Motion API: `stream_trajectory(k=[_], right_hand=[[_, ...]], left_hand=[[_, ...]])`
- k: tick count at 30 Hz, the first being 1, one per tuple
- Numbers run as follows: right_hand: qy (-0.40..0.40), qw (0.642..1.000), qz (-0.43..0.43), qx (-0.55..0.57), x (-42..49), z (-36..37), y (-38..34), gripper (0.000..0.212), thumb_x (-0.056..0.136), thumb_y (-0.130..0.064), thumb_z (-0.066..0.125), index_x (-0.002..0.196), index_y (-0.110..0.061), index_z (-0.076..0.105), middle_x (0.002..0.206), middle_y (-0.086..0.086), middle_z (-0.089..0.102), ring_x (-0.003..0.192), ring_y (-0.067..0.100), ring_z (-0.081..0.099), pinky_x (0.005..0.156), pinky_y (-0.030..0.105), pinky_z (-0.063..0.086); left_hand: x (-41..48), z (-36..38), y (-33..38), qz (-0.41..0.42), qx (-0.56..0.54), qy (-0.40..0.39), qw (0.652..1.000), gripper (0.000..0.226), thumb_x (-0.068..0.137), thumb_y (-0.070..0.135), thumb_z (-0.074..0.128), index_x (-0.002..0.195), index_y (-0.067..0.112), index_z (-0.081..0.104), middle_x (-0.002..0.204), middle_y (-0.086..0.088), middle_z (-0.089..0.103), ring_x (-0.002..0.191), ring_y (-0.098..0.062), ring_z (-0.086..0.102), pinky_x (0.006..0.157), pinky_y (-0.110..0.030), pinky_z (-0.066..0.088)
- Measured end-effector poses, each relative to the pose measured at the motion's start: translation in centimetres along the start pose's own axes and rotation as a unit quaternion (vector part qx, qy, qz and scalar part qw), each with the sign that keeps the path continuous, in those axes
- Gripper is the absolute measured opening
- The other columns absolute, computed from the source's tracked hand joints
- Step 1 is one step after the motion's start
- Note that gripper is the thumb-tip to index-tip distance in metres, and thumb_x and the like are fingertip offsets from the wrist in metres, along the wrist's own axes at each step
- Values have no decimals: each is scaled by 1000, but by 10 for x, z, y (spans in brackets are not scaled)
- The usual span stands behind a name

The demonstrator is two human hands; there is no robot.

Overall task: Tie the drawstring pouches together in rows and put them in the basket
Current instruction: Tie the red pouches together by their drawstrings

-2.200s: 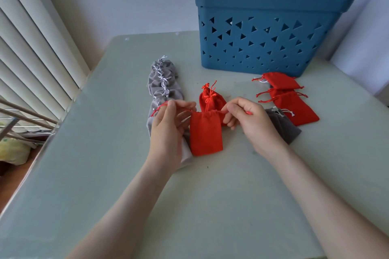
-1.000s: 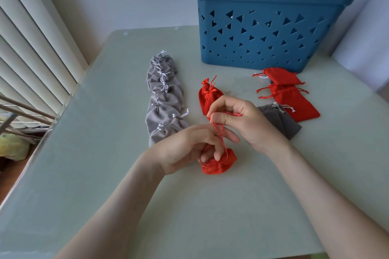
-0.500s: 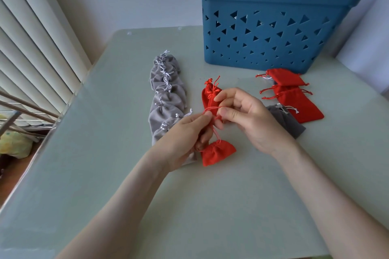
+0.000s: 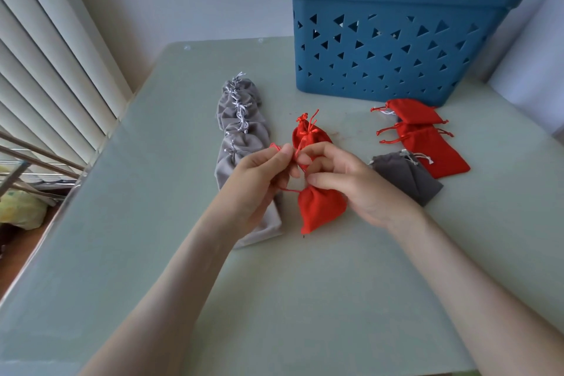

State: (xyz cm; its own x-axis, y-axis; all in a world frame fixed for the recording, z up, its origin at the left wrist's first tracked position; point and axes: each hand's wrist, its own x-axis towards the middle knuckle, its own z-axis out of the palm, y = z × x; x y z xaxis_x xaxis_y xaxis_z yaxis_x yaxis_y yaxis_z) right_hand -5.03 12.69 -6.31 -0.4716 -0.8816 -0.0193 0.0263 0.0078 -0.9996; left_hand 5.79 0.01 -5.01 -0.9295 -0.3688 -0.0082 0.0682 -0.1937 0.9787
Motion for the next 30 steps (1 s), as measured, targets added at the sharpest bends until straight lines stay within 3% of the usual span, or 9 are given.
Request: stream_trajectory(k=[3, 5, 9, 11, 14, 18, 24, 26, 30], right_hand=[[28, 999, -1, 36, 2, -4, 2, 27, 73, -8, 57, 98, -18, 60, 82, 7, 55, 79, 15, 53, 76, 27, 38], [36, 998, -3, 42, 2, -6, 1, 27, 72, -8, 56, 97, -16, 60, 77, 4, 57, 75, 14, 54, 74, 26, 39], [39, 999, 0, 36, 2, -6, 0, 28, 70, -9, 55, 96, -14, 59, 66, -6, 56, 64, 5, 52, 66, 18, 39], [37, 998, 5, 41, 2, -6, 0, 28, 70, -9, 55, 96, -14, 59, 66, -5, 56, 64, 6, 52, 66, 18, 38], [18, 997, 18, 69, 3, -6, 2, 24, 80, -5, 55, 103, -11, 61, 71, 0, 57, 67, 8, 55, 69, 21, 41], [-1, 996, 39, 78, 3, -4, 4, 27, 96, 0, 43, 106, -13, 65, 76, 0, 65, 68, 6, 60, 68, 18, 48], [-19, 999, 34, 19, 1, 4, 2, 13, 90, -16, 53, 92, -13, 65, 77, -9, 68, 72, 1, 60, 71, 13, 45], [4, 1000, 27, 11, 2, 3, 2, 13, 91, -21, 54, 89, -12, 63, 80, -2, 63, 75, 6, 56, 71, 18, 42], [42, 998, 13, 33, 4, -1, 2, 20, 97, -9, 45, 85, -13, 61, 79, -1, 64, 78, 13, 56, 73, 26, 39]], left_hand=[[0, -2, -3, 44, 94, 5, 995, 18, 90, 16, 53, 79, 10, 65, 65, 11, 64, 61, -1, 51, 62, -13, 40], [1, -2, -6, 88, 150, 20, 985, 19, 92, 4, 54, 79, 11, 66, 74, 15, 67, 68, 2, 57, 69, -12, 42], [3, -3, -17, 205, 341, 82, 914, 3, 87, 5, 65, 86, 8, 65, 85, 30, 64, 74, 4, 61, 75, -11, 44], [4, -3, -20, 254, 430, 109, 860, 3, 85, 9, 66, 83, 11, 66, 89, 23, 63, 74, -1, 60, 74, -8, 40], [4, -2, -23, 291, 503, 144, 801, 5, 83, 13, 65, 79, 10, 67, 77, 8, 67, 69, -10, 55, 78, -1, 30], [1, 0, -24, 312, 516, 184, 776, 18, 86, 25, 59, 80, 10, 66, 71, 2, 65, 70, -11, 50, 66, -16, 32], [3, 0, -26, 357, 498, 157, 774, 15, 86, 20, 59, 83, 8, 67, 80, -4, 62, 79, -16, 49, 72, -22, 39], [3, -1, -25, 337, 475, 153, 798, 16, 86, 24, 59, 85, 11, 68, 83, -1, 61, 82, -15, 52, 75, -20, 39], [2, 0, -22, 267, 411, 133, 862, 19, 87, 32, 58, 87, 17, 70, 84, 8, 63, 84, -12, 58, 76, -21, 44]])
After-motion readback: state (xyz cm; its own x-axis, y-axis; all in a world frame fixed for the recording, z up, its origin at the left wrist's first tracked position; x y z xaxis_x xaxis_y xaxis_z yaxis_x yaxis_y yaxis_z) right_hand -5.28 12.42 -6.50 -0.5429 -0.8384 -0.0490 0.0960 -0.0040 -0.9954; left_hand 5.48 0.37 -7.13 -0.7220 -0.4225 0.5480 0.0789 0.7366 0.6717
